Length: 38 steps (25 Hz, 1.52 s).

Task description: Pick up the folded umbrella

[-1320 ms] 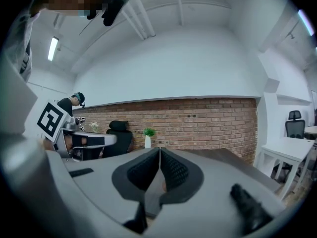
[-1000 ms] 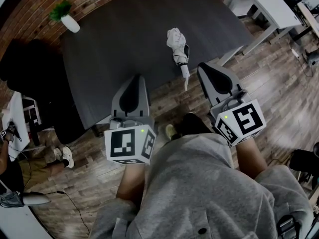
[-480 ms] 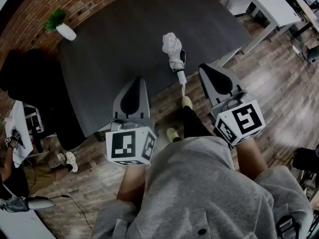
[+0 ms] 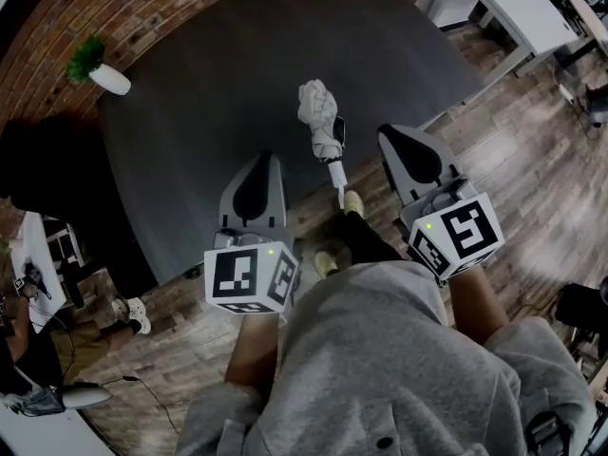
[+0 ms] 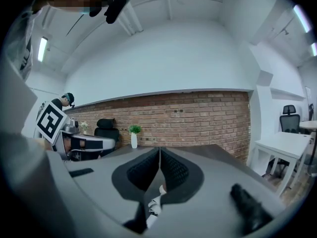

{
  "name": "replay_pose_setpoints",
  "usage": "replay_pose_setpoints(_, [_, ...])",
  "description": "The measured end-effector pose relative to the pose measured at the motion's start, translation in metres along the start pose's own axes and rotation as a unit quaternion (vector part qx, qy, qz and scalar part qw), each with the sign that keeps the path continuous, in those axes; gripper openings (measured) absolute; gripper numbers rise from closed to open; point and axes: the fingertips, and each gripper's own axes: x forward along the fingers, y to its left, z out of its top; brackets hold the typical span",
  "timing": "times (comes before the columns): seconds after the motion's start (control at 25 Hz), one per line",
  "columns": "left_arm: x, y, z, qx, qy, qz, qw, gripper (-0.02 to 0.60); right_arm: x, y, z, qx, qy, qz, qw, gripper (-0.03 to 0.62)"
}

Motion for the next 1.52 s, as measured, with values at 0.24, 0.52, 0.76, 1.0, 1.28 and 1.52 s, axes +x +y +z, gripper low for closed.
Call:
replay_pose_setpoints(0.24, [0.048,0.004,-0.015,-0.013,0.030,0.003,0.9994,0.015,0.032,-0.032,-0.010,0.014,0.017,0.013,1.000,0.025])
replay_pose_setpoints(0.52, [0.097,0.006,-0.047,-0.028,0.088,0.010,0.9957,0.015,0.062,-0.074,-0.020,0.032,0.030,0.027,0.999,0.025])
replay_pose_setpoints(0.76, [0.133,0.008,-0.077,-0.045,0.140,0.018,0.9890,0.018,0.084,-0.101,-0.021,0.041,0.033,0.039,0.998,0.025])
replay_pose_setpoints(1.0, [0.159,0.007,-0.112,-0.052,0.202,0.013,0.9779,0.210,0.097,-0.125,-0.025,0.050,0.034,0.048,0.997,0.025])
replay_pose_setpoints(1.28, [0.181,0.004,-0.154,-0.076,0.260,0.005,0.9627,0.317,0.104,-0.144,-0.030,0.057,0.038,0.056,0.996,0.025])
replay_pose_setpoints(1.52, [0.195,0.009,-0.191,-0.097,0.298,0.021,0.9494,0.351,0.110,-0.159,-0.036,0.062,0.042,0.062,0.995,0.025])
